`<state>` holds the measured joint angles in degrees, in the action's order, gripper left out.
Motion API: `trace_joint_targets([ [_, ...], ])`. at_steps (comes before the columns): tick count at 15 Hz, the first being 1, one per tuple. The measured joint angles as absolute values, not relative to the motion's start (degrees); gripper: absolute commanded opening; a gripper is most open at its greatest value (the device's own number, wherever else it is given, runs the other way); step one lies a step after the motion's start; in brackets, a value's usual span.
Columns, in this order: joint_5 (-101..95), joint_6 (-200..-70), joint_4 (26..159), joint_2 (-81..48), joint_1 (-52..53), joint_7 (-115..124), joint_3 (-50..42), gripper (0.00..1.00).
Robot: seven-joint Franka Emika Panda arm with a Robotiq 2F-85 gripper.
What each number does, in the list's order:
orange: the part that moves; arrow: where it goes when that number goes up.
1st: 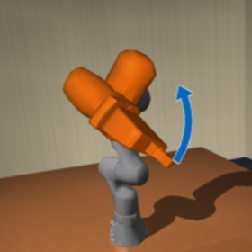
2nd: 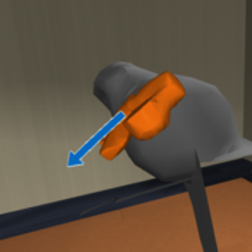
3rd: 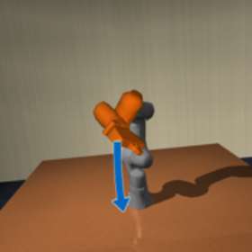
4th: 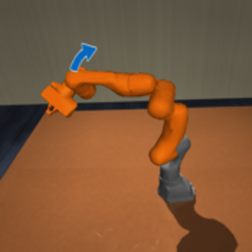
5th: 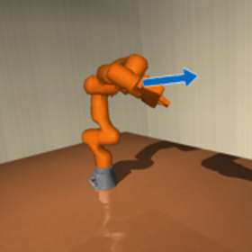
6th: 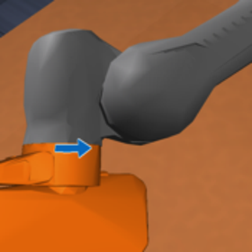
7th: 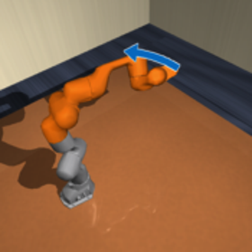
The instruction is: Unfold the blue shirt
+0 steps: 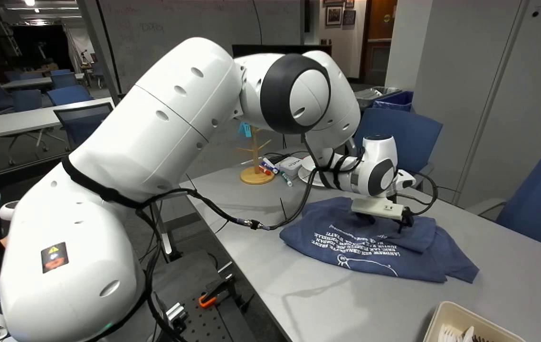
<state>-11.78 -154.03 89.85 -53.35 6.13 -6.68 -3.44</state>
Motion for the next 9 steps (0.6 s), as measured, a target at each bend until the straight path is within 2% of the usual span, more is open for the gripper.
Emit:
trace_joint_targets([
  [9, -11.78, -146.0, 86.01, -52.21, 7.77, -3.62, -3.69, 1.0],
])
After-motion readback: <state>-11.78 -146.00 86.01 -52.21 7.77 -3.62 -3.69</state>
